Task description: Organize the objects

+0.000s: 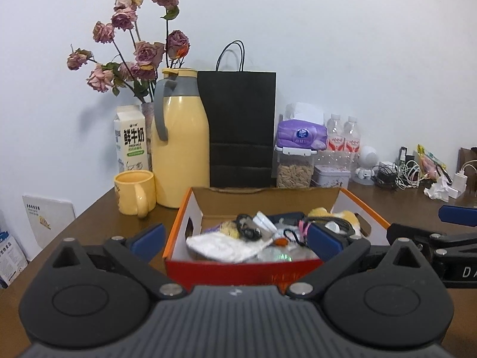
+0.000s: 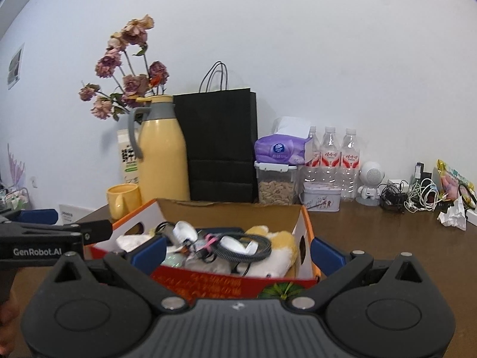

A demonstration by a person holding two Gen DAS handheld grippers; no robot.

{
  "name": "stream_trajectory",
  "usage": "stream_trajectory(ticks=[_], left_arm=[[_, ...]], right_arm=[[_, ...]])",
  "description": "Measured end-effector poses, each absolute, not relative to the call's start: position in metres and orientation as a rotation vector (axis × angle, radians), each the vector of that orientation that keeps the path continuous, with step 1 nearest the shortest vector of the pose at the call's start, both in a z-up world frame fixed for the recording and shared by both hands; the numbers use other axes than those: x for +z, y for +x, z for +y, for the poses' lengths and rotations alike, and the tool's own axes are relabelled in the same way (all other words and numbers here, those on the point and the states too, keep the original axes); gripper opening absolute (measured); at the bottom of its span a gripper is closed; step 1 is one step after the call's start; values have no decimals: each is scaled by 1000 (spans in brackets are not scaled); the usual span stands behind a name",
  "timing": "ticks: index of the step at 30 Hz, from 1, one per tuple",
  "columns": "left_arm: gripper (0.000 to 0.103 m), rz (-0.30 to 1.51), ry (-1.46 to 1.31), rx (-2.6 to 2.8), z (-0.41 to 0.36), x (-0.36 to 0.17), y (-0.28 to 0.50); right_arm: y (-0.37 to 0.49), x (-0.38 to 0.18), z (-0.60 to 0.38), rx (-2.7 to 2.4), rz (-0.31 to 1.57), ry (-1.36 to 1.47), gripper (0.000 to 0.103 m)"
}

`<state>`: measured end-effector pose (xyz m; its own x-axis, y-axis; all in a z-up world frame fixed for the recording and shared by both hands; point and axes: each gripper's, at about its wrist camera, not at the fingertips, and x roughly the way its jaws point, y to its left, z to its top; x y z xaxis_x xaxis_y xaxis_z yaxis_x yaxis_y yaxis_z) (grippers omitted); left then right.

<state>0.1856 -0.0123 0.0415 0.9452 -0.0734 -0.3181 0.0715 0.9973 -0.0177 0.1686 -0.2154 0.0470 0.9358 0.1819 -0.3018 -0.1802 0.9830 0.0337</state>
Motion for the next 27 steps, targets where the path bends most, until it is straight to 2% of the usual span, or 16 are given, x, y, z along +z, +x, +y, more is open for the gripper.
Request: stream_trajectory(ticks=[13,27], left_arm=[[103,445,-34,-59,5,33,127],[103,501,-52,-54,9,20,110]], right_arm=[[107,41,-212,176,375,-2,103],[93,27,-211,163,437,9,103]])
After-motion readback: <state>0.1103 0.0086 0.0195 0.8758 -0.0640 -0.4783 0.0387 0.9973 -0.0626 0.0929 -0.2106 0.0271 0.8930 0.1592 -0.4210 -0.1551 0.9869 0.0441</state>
